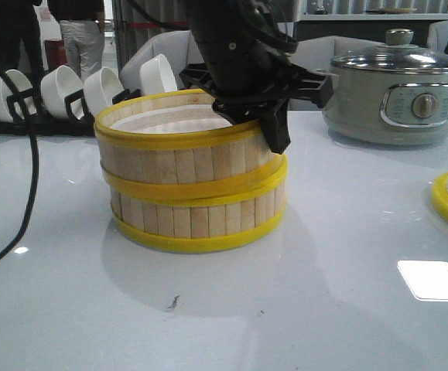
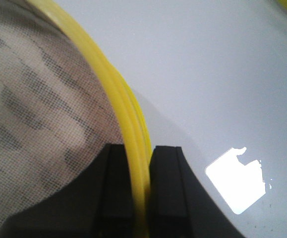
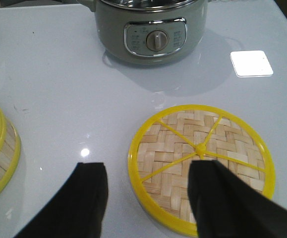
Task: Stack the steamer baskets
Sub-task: 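Lower the basket onto the middle basket and open the left gripper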
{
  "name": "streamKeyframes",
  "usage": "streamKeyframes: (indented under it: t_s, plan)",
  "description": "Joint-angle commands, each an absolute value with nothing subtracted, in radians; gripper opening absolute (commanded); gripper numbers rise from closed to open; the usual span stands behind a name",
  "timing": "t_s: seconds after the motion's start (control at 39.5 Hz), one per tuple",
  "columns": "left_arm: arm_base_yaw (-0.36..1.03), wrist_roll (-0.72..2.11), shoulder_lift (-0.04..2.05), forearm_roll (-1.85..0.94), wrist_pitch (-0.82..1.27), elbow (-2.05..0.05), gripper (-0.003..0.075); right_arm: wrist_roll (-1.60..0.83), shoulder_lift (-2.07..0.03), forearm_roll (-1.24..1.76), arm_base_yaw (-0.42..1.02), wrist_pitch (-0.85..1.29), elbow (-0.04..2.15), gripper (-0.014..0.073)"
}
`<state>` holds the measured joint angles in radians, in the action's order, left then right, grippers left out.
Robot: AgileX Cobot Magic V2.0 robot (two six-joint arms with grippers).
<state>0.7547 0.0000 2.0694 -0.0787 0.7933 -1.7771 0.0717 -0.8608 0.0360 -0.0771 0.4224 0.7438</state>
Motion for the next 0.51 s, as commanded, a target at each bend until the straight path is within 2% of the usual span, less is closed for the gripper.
streamKeyframes:
  t_s: [0.0,0.48]
  plan:
    - [0.771,0.008,2.020,-0.102,0.697,-1.813,0.0085,0.069,-0.855,0.033,-0.079,0.349,0.781,0.0477]
    - [0.788,0.008,2.020,-0.139,0.682,-1.813,0.0085,0.069,-0.855,0.033,-0.079,0.351,0.781,0.0477]
